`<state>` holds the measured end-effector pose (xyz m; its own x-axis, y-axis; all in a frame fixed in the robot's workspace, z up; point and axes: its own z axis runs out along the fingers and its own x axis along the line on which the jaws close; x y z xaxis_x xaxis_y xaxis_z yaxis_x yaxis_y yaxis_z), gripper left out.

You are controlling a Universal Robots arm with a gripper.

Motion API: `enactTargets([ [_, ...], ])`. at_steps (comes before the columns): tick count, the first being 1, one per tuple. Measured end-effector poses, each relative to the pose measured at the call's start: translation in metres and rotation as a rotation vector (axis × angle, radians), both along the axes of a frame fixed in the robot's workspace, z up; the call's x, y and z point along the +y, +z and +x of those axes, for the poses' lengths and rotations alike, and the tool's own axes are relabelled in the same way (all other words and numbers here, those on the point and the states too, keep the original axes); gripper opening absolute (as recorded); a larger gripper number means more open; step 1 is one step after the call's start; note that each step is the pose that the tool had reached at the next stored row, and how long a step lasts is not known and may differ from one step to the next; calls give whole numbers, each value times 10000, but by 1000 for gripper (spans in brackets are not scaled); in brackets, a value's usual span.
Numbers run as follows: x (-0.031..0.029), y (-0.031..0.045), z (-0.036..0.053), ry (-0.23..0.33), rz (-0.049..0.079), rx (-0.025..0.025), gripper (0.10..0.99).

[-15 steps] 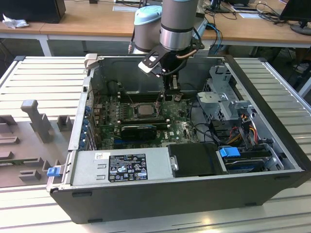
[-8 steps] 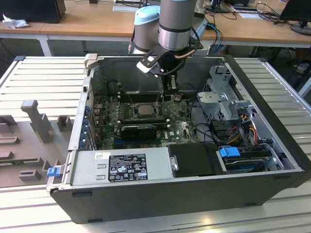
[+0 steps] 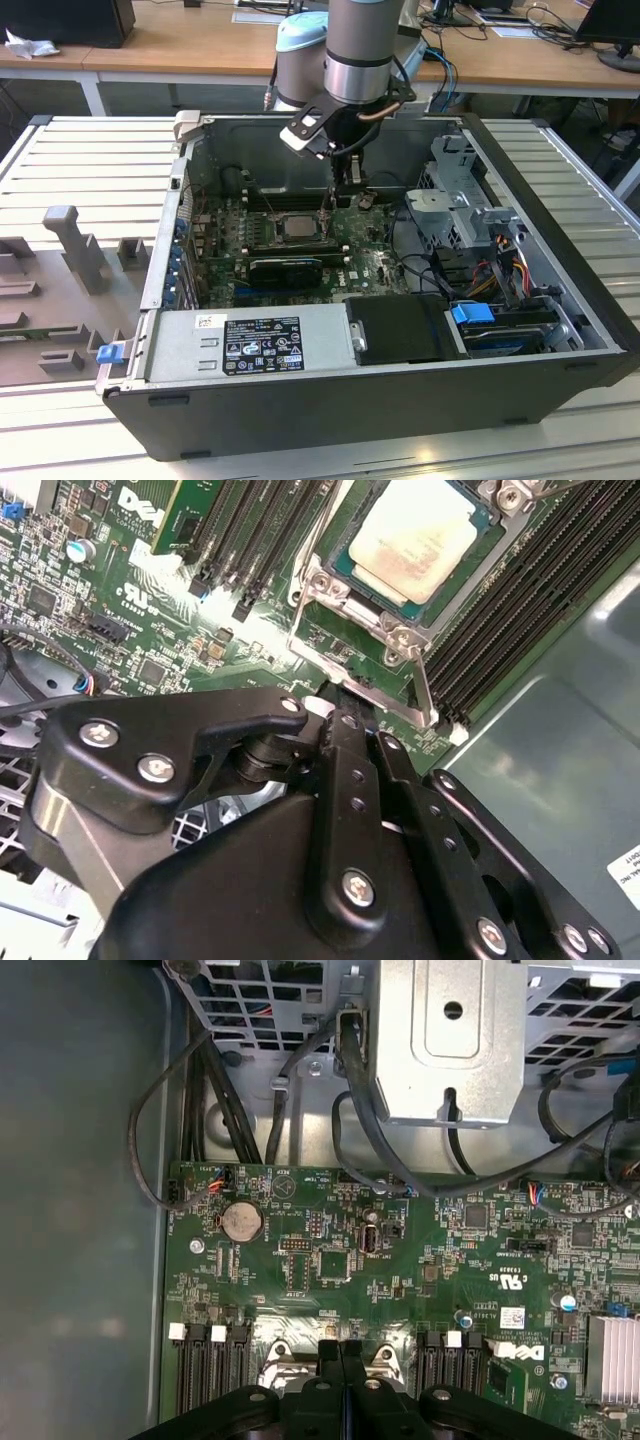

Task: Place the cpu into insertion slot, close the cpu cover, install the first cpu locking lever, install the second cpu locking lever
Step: 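Close the cpu cover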

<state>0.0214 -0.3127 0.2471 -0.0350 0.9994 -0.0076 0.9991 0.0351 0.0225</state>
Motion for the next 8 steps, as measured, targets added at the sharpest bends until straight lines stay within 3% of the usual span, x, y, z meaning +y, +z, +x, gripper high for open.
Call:
enactTargets([
  [8,0,-7,-30,-1,1,-4,106],
])
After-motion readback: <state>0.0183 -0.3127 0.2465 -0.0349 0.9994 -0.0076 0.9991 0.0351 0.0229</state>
